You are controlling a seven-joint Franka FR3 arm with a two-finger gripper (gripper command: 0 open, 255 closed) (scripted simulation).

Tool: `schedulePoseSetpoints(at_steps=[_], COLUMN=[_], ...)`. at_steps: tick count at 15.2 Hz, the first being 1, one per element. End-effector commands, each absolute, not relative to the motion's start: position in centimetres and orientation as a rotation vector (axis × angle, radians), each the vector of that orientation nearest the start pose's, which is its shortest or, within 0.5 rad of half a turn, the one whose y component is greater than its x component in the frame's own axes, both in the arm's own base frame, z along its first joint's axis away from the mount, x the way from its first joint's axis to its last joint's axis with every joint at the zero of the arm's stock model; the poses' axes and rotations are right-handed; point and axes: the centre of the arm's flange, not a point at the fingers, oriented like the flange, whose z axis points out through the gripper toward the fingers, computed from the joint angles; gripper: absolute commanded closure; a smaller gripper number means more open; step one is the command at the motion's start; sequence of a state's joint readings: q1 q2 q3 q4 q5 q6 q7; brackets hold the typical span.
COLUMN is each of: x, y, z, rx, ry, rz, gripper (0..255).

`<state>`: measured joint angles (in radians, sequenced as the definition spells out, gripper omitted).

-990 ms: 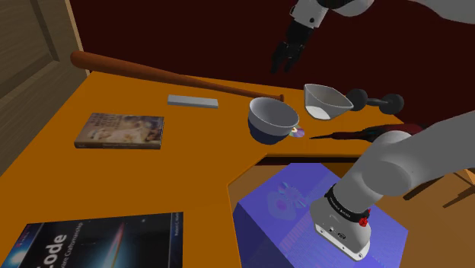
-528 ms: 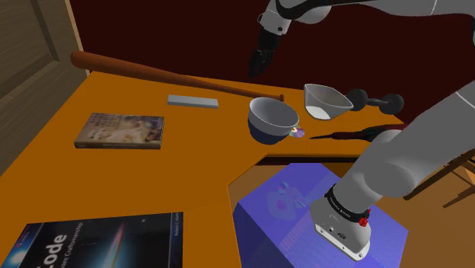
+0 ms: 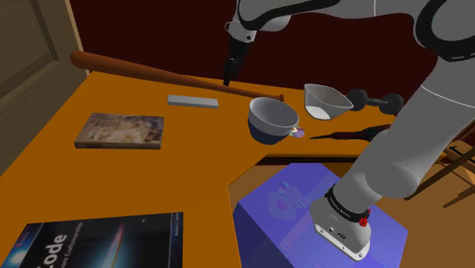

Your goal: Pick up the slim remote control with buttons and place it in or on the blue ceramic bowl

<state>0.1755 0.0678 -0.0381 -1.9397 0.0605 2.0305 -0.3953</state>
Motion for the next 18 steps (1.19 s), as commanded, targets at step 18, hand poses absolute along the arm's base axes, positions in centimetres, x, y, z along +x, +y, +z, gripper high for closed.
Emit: schedulePoseSetpoints(at_steps=[18], x=[66.7], y=[19.5], z=[33.4], rx=[-2.844], ry=[-1.292], rz=[0.015], gripper=[0])
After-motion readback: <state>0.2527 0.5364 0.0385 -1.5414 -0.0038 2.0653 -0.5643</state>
